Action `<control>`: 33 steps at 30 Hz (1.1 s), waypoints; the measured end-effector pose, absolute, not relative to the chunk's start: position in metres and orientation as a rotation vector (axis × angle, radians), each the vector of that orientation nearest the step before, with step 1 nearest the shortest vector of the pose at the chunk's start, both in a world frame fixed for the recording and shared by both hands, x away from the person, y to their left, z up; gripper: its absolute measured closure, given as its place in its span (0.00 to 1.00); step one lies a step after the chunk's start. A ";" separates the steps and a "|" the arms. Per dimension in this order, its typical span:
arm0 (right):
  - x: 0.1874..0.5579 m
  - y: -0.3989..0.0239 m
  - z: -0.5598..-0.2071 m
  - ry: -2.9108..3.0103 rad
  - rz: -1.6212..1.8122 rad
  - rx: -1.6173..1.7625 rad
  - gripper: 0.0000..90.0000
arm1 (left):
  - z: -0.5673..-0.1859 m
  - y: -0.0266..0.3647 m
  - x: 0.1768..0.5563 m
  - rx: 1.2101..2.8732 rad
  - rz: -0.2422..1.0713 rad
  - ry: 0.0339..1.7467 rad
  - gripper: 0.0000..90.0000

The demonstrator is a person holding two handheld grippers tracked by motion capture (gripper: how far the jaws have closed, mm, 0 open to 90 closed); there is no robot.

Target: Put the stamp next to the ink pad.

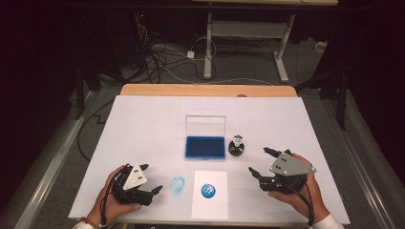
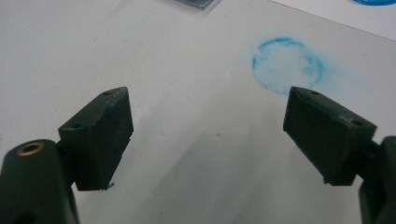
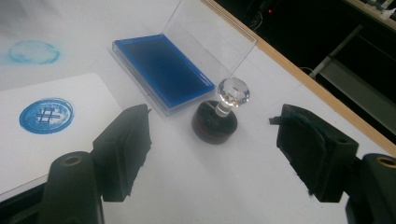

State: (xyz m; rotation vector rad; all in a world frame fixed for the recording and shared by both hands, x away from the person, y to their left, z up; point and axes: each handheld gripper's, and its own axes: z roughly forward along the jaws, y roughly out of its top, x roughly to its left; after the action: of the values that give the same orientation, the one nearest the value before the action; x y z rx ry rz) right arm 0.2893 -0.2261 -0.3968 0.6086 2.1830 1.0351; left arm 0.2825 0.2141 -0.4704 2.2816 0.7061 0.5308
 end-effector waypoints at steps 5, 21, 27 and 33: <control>0.287 -0.230 -0.404 2.177 1.015 0.618 0.29 | -0.471 0.214 0.282 2.283 0.529 0.705 0.17; 0.283 -0.252 -0.427 2.143 1.048 0.671 0.26 | -0.463 0.213 0.273 2.232 0.630 0.676 0.17; 0.276 -0.261 -0.438 2.100 1.080 0.703 0.25 | -0.456 0.213 0.265 2.181 0.714 0.665 0.17; 0.268 -0.267 -0.447 2.102 1.086 0.733 0.23 | -0.453 0.217 0.261 2.151 0.755 0.680 0.17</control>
State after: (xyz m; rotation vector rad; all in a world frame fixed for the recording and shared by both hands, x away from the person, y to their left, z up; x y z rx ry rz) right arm 0.2683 -0.2668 -0.4471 0.7329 2.1024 1.0863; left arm 0.2606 0.2166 -0.4534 2.1507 0.6797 0.7555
